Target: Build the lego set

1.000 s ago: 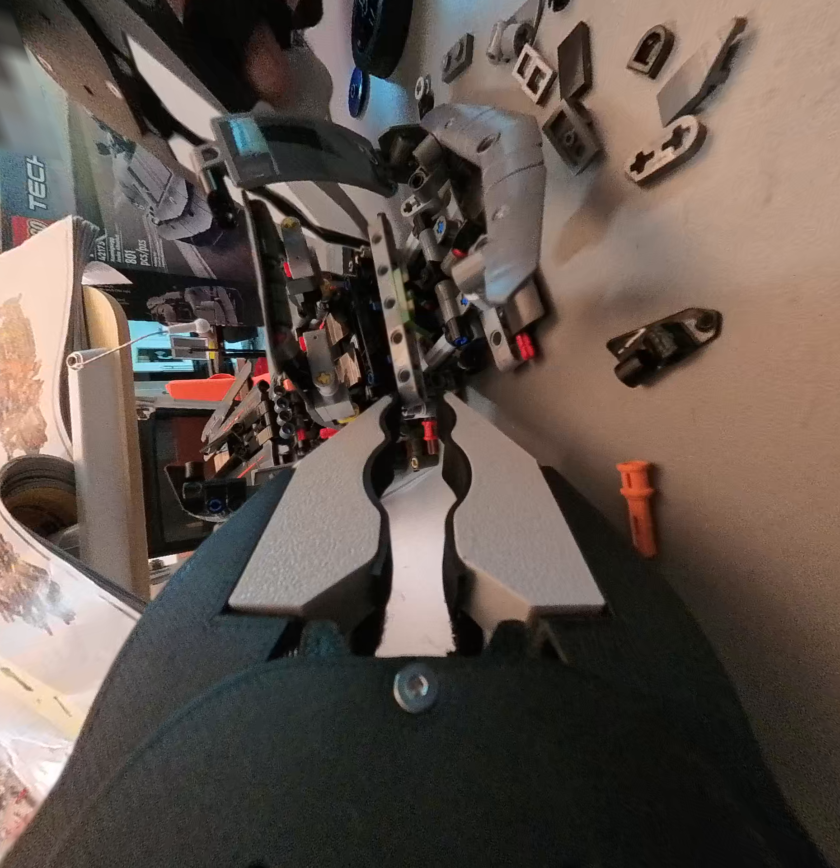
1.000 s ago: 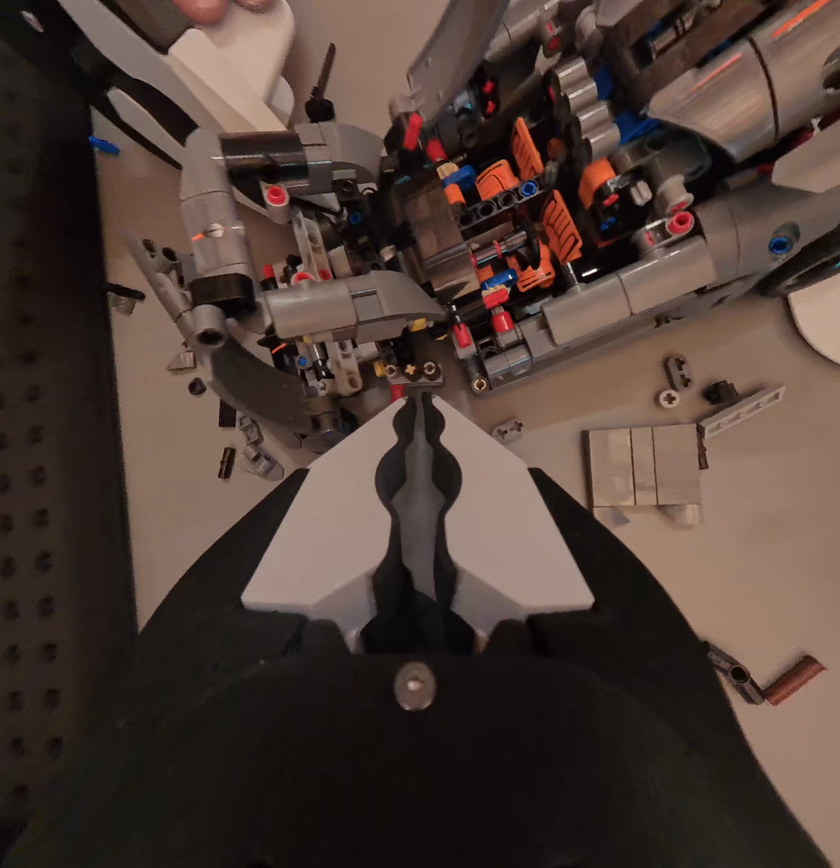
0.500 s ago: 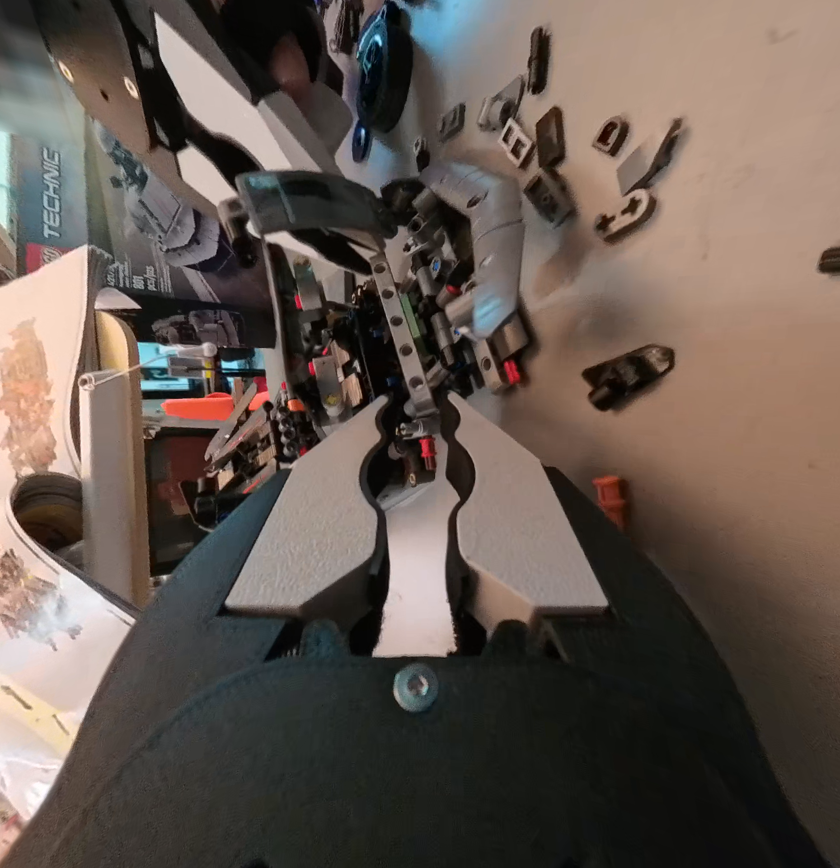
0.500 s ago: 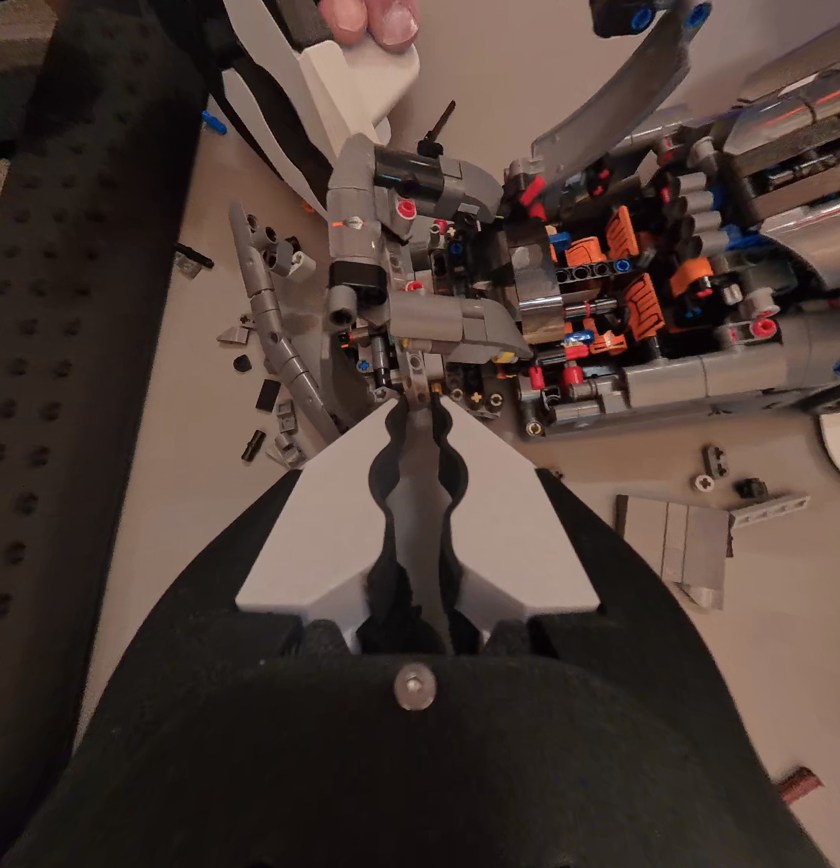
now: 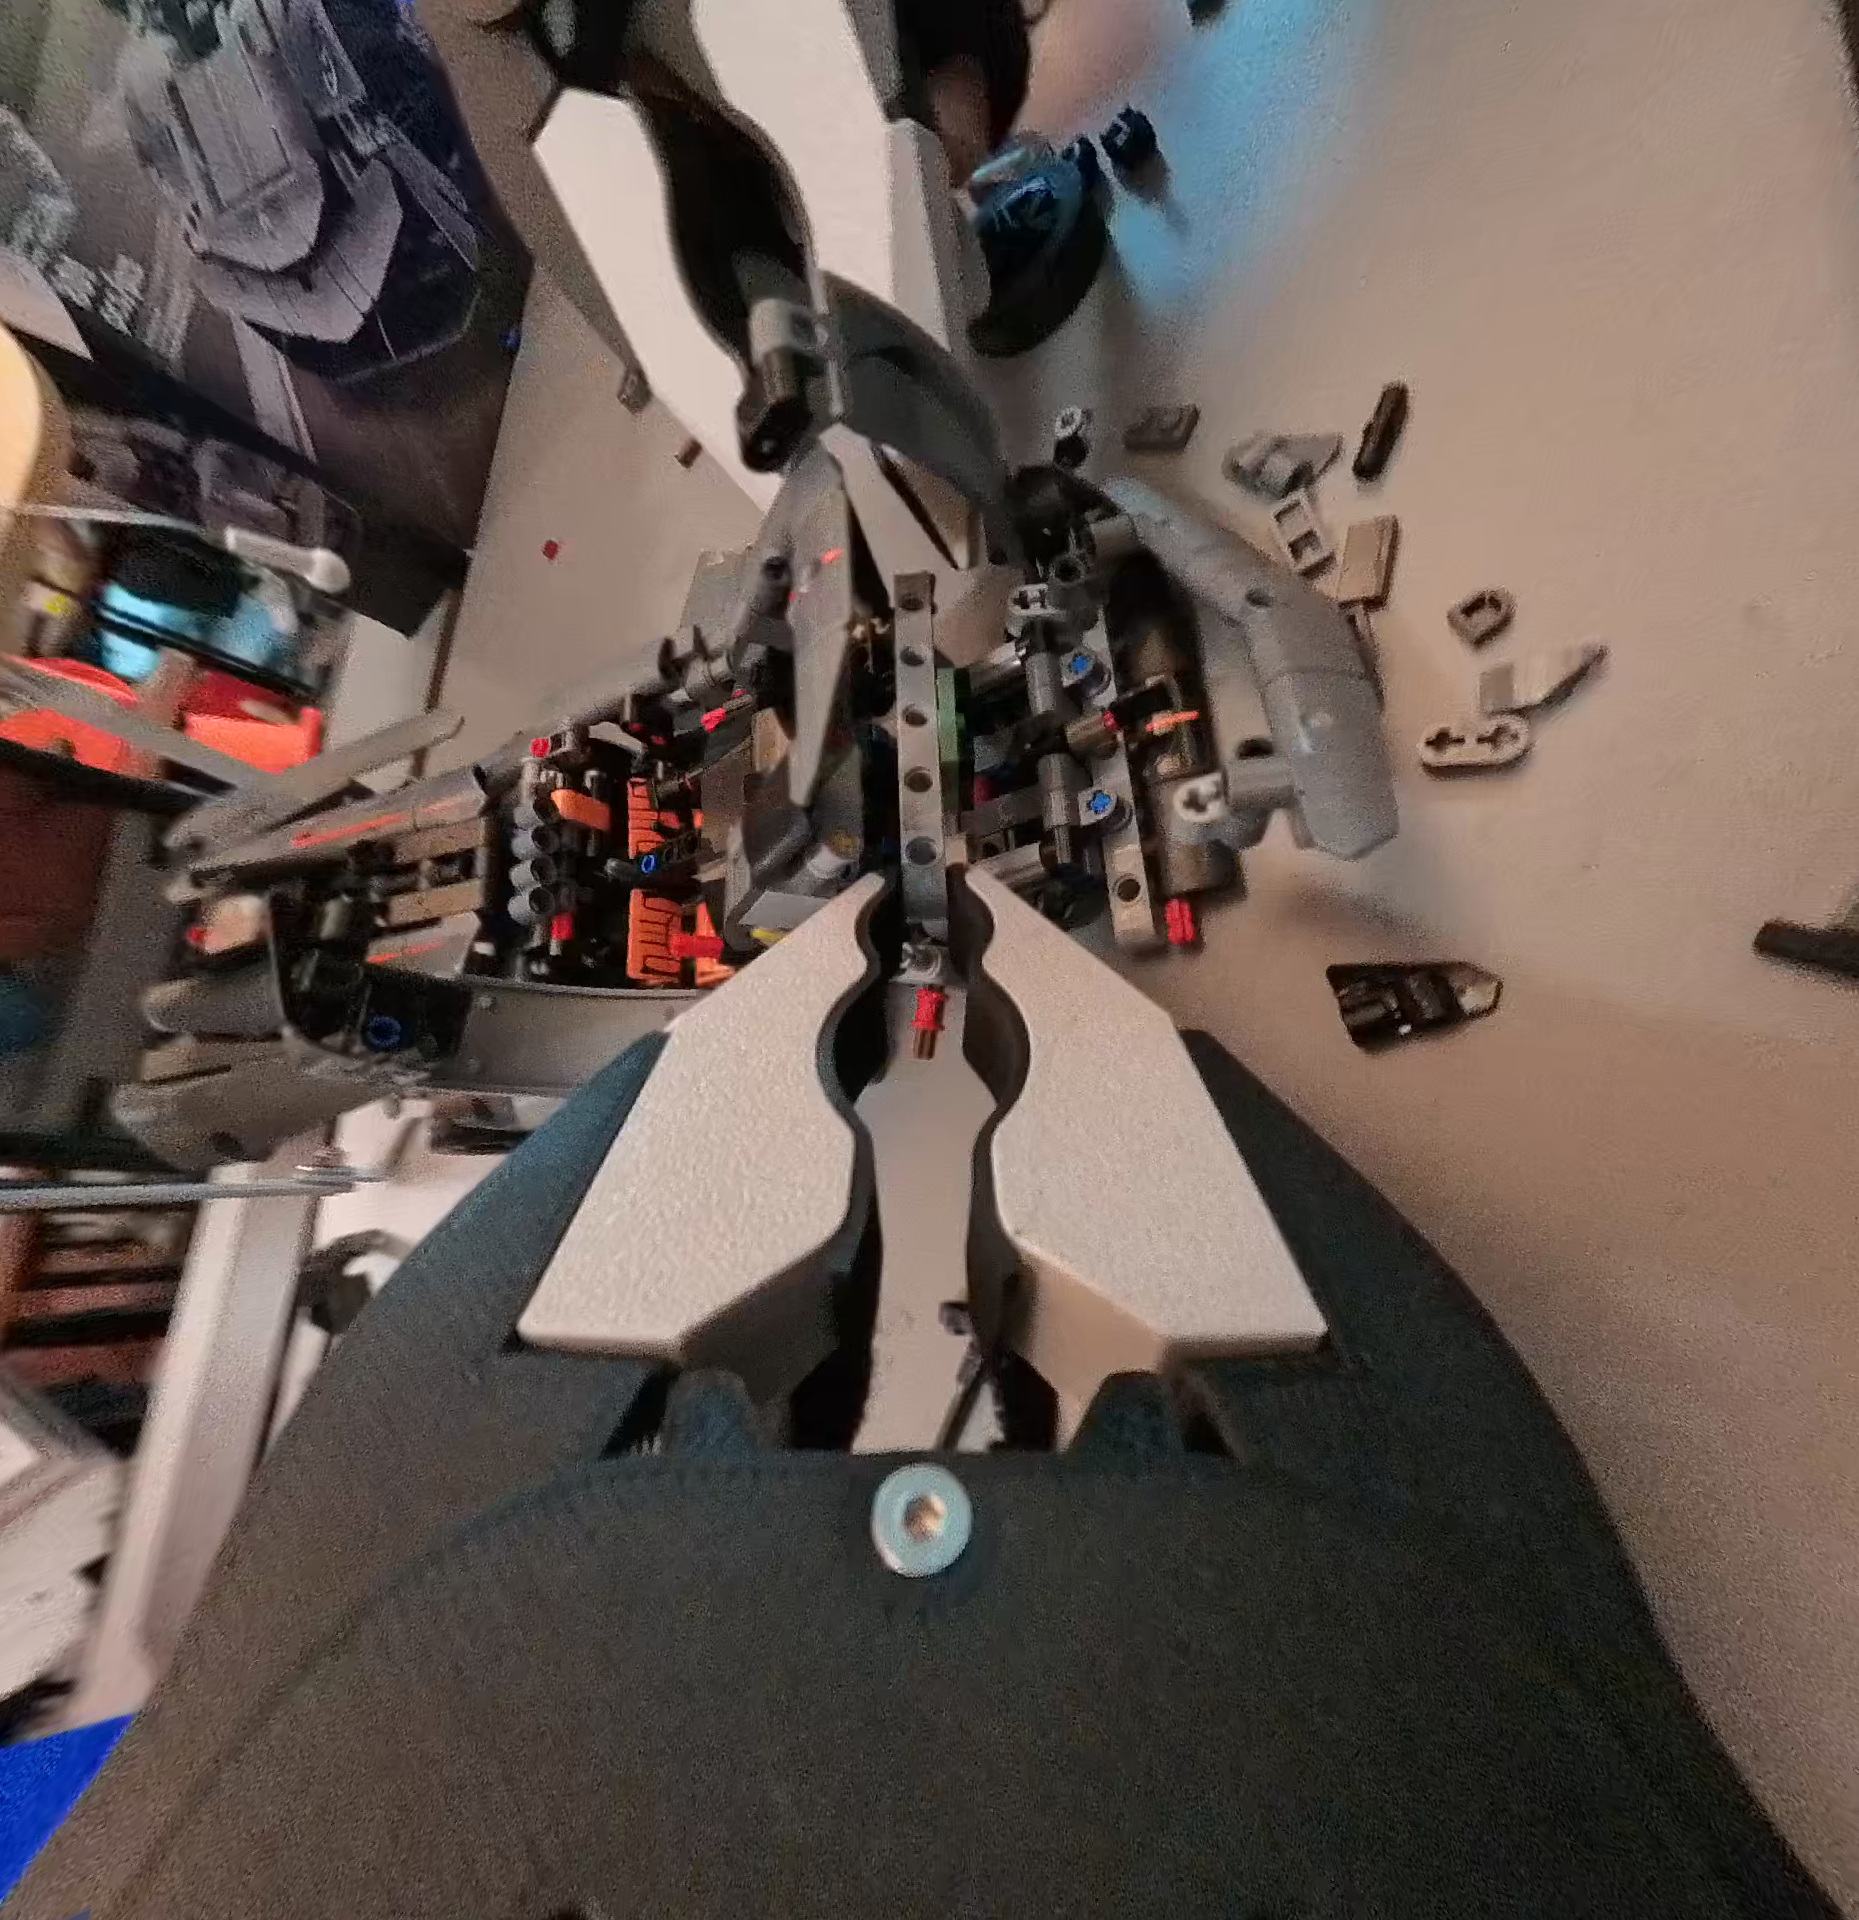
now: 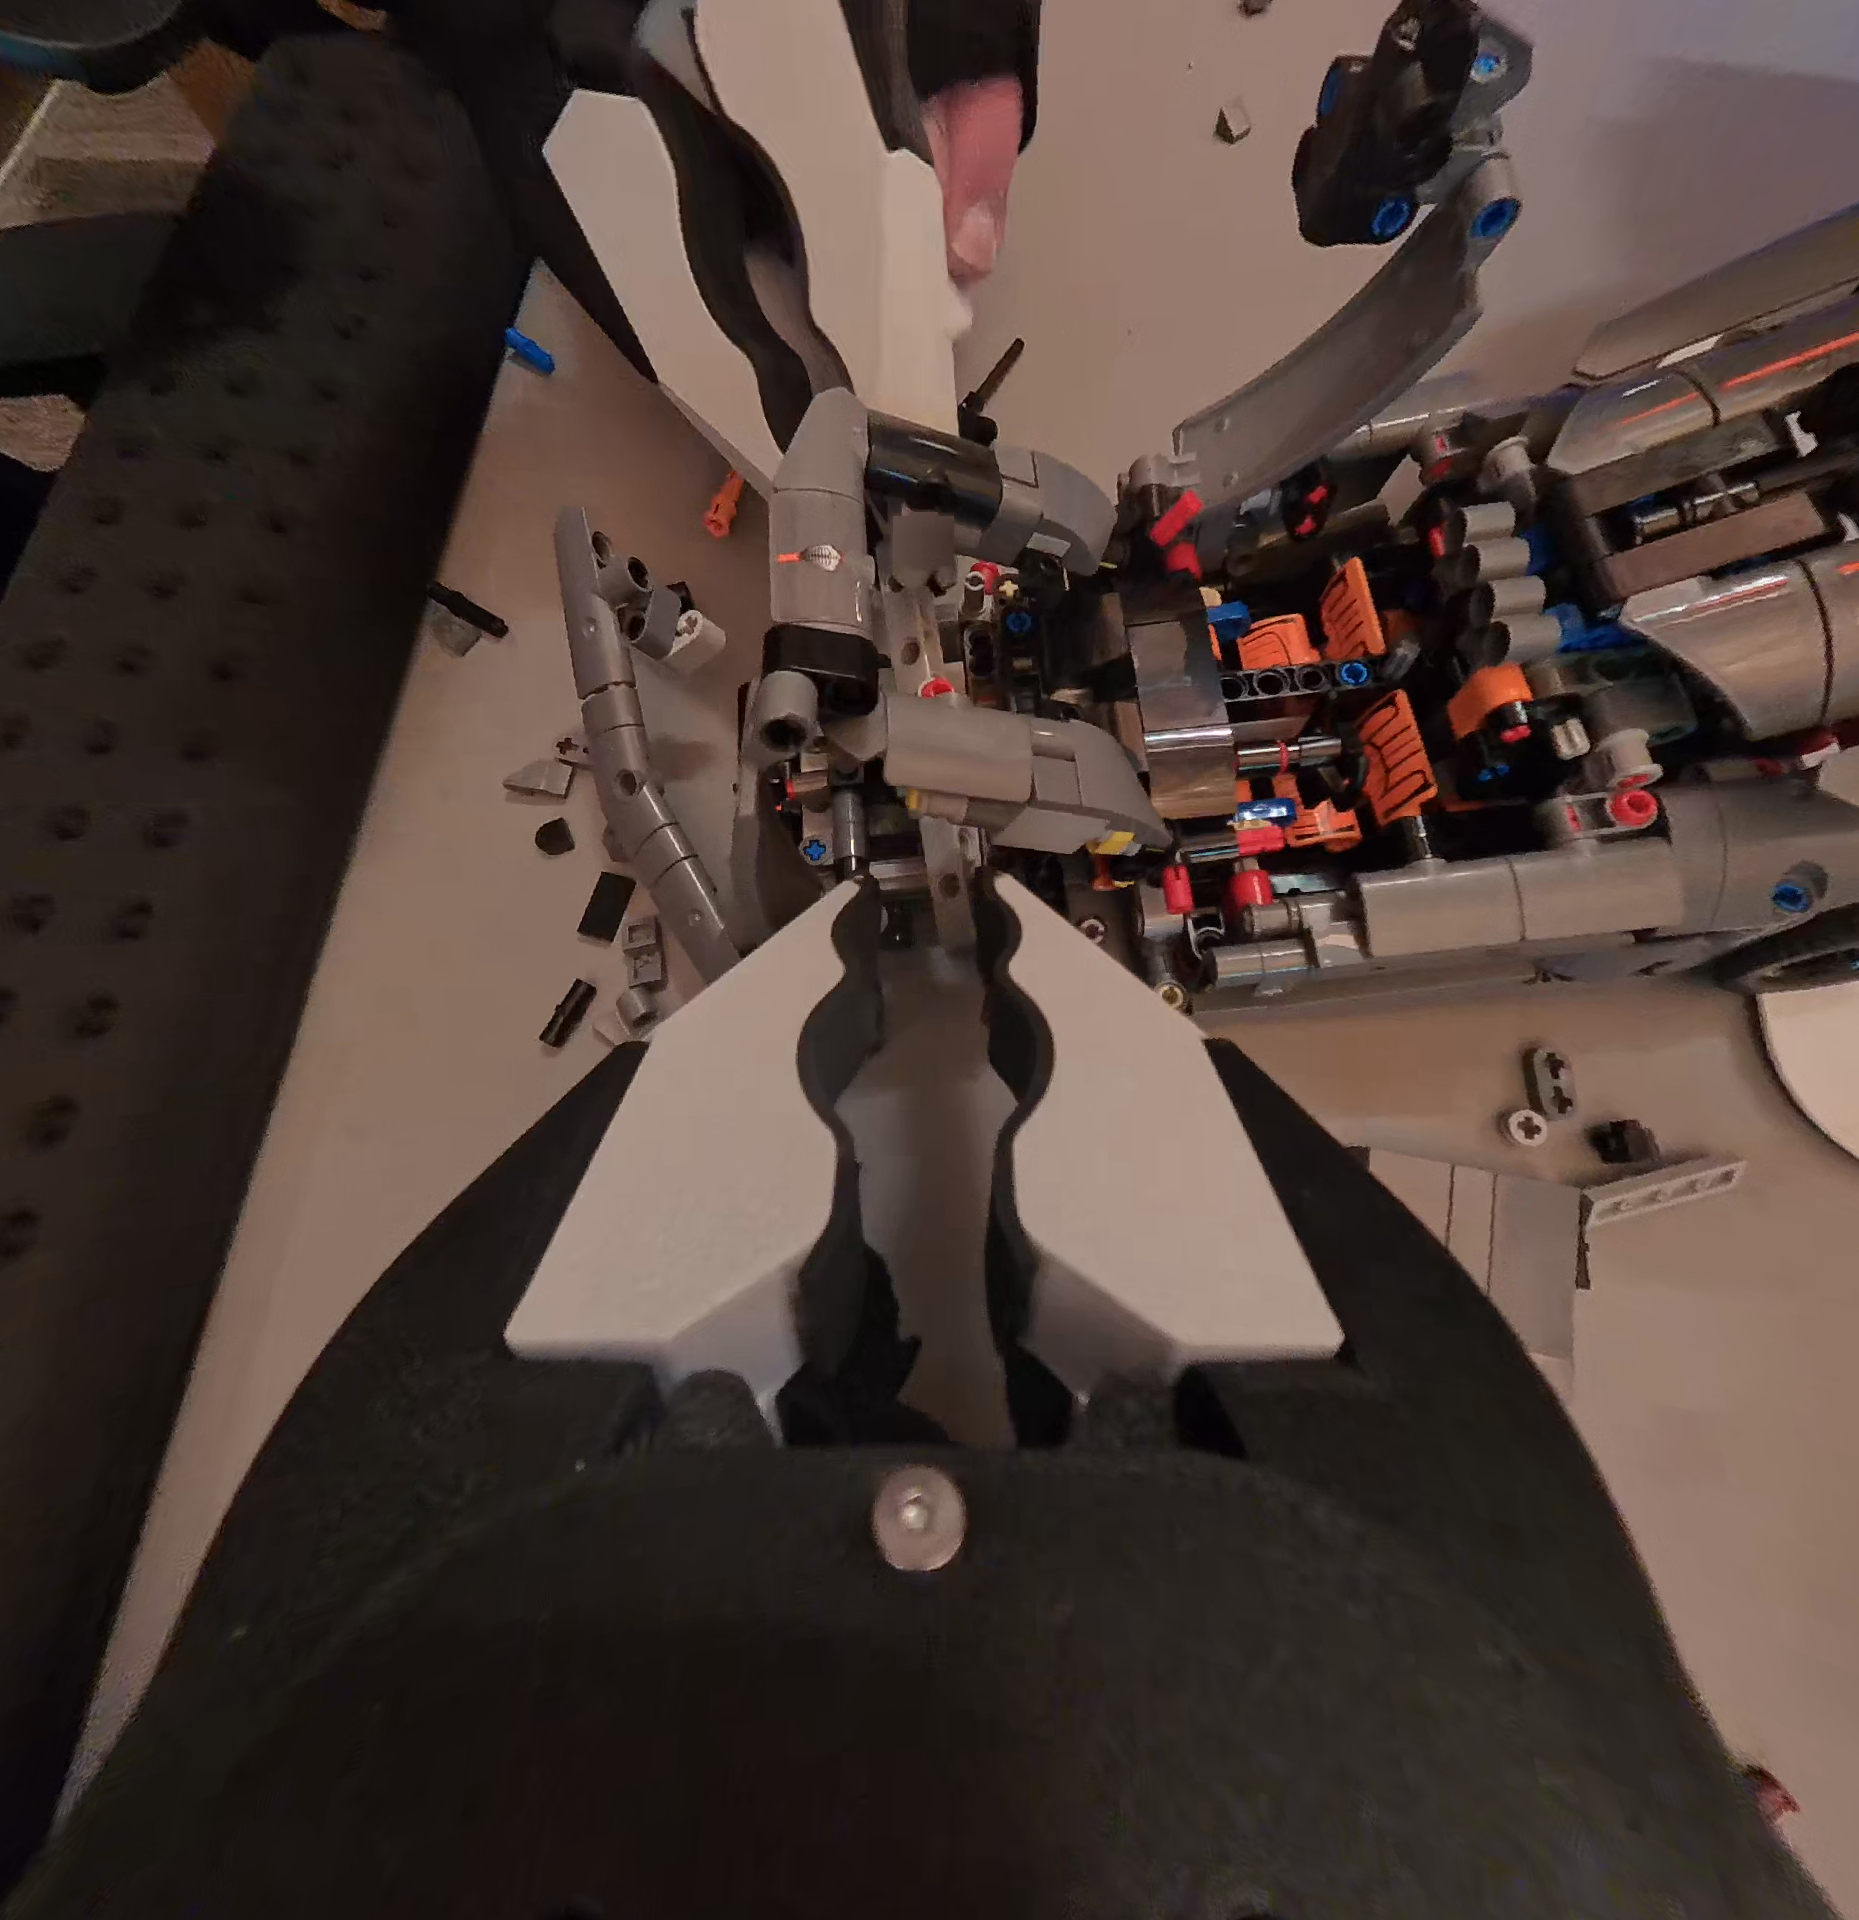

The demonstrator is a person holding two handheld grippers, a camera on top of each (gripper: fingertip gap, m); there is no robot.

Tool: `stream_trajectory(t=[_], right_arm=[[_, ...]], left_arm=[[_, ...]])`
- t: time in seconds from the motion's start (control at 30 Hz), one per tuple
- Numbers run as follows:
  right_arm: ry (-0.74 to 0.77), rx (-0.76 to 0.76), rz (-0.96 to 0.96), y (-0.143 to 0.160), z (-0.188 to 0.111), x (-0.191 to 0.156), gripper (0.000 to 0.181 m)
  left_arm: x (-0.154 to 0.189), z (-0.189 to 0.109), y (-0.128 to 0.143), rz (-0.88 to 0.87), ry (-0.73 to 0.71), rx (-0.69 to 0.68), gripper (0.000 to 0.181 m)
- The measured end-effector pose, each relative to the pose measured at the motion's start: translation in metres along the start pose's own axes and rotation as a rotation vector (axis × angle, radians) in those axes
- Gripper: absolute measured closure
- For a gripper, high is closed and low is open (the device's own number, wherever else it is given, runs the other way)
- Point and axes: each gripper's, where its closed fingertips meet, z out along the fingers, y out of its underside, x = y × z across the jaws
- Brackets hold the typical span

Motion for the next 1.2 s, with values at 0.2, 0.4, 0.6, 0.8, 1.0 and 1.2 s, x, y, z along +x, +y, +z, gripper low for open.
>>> stream_trajectory(t=[0.2,0.4,0.6,0.8,1.0,1.2], right_arm=[[0.045,0.003,-0.043,-0.002,0.001,0.004,0.164],[0.069,-0.01,-0.103,-0.004,0.005,0.004,0.175],[0.03,-0.028,-0.035,0.0,0.008,0.003,0.176],[-0.014,-0.022,0.086,0.001,0.012,0.005,0.176],[-0.076,-0.017,0.108,0.0,0.013,-0.001,0.176],[-0.096,0.0,0.12,-0.002,0.012,-0.001,0.176]], left_arm=[[0.002,0.002,-0.002,-0.26,0.122,0.054,0.176],[0.003,0.0,-0.006,-0.443,0.223,0.109,0.176],[0.003,0.002,-0.004,-0.427,0.214,0.106,0.176],[-0.012,-0.006,0.005,0.012,-0.053,0.004,0.175],[-0.006,-0.001,0.009,0.31,-0.173,-0.093,0.17],[-0.008,-0.001,0.009,0.326,-0.183,-0.092,0.175]])
